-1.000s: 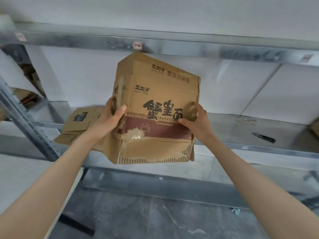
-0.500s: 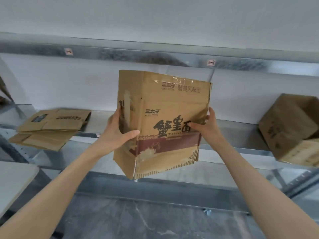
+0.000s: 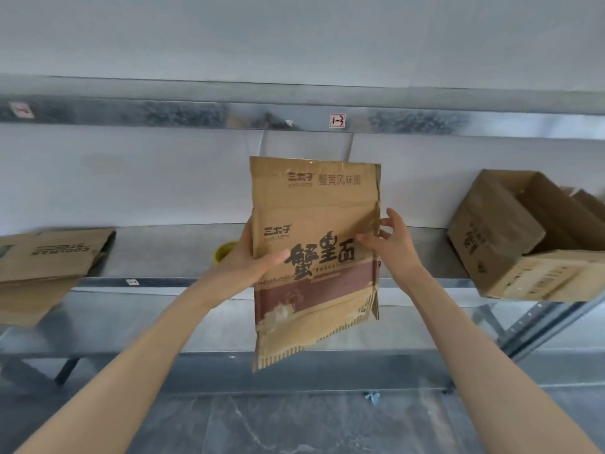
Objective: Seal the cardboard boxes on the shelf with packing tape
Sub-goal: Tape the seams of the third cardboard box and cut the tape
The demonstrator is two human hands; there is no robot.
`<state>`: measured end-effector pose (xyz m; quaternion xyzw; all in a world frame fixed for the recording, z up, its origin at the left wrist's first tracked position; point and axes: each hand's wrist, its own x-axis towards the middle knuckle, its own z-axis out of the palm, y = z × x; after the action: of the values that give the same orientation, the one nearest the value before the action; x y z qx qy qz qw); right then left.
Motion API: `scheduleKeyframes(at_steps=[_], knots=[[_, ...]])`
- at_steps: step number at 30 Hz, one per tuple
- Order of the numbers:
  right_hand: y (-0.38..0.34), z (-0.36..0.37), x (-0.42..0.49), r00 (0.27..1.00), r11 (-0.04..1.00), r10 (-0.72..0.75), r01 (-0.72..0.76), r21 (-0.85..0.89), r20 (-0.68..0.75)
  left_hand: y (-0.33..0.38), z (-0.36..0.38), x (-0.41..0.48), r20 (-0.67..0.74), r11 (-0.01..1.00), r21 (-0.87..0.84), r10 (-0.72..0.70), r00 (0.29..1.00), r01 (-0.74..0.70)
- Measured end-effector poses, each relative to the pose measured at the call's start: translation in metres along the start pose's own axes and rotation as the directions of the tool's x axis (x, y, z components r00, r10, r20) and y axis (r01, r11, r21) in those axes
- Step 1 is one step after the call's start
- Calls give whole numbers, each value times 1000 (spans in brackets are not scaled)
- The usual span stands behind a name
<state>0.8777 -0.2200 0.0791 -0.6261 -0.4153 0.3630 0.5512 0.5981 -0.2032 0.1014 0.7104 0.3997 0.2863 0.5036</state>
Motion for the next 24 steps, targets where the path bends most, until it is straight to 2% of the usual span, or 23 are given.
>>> scheduleKeyframes(at_steps=[5,19,24], knots=[[0,-1,7,999,998,43,-42,39,-17,5,0,14,-25,994,45,100,995,-99],[-28,-2,13,985,985,-170,171,32,-22,6,-19,30,-133,961,150,251,959,-231],[-19,-3,6,984,983,-176,178,51,-42,-7,-13,38,-170,953,134,292,941,-271]])
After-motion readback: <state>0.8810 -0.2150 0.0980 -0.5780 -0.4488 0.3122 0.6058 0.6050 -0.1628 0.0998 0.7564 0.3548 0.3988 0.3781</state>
